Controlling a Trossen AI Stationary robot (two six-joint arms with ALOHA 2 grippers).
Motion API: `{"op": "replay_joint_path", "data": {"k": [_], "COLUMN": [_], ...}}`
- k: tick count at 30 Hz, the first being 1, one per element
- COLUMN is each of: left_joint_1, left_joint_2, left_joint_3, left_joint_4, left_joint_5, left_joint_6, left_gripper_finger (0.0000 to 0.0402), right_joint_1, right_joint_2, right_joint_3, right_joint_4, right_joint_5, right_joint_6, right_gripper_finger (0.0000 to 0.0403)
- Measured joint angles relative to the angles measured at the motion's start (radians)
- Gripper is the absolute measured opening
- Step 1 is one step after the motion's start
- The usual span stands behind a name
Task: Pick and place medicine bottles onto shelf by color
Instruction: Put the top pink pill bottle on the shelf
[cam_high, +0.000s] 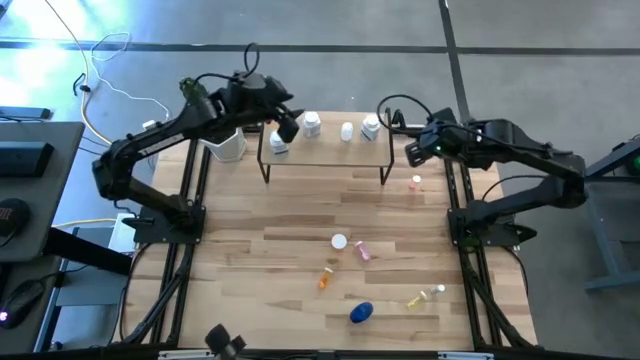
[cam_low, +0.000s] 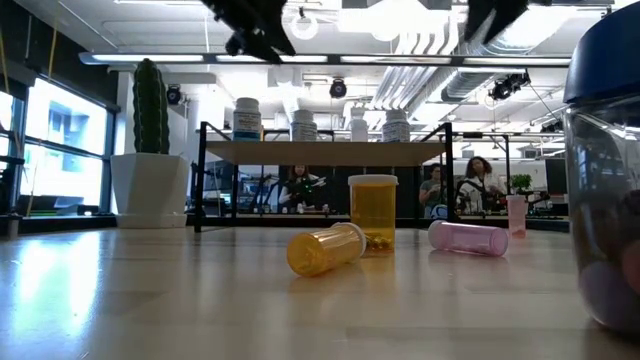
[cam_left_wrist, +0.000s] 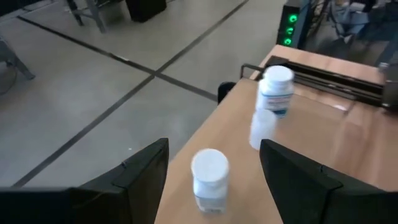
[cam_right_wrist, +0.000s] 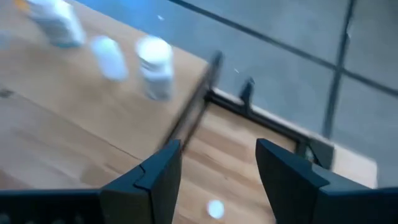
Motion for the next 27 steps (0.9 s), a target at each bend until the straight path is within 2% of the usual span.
{"op": "replay_joint_path", "data": {"k": [5,10,17,27], "left_joint_1": [-0.029,-0.062,-0.125,-0.195], "left_joint_2": [-0.054,-0.106,-0.16,-0.182], "left_joint_3": [0.0,0.0,0.0,-0.087], "left_joint_4": [-0.042,-0.067,-0.174,-0.184], "left_joint_5": [0.003,0.002,0.007,0.128], "left_joint_6": [0.0,0.0,-0.009,-0.111], "left_gripper_finger": [0.0243,0.0243,0.0243,0.0243], "right_joint_1": [-0.083,-0.156,-0.252,-0.361], "right_joint_2": [-0.12,-0.205,-0.215,-0.215], "right_joint_3": [-0.201,-0.345,-0.468,-0.631], "right_joint_4": [0.07,0.168,0.188,0.351], "right_joint_5": [-0.072,-0.158,-0.257,-0.4], "right_joint_6": [0.095,0.175,0.267,0.267], "right_gripper_finger": [0.0197,0.0197,0.0197,0.0197]}}
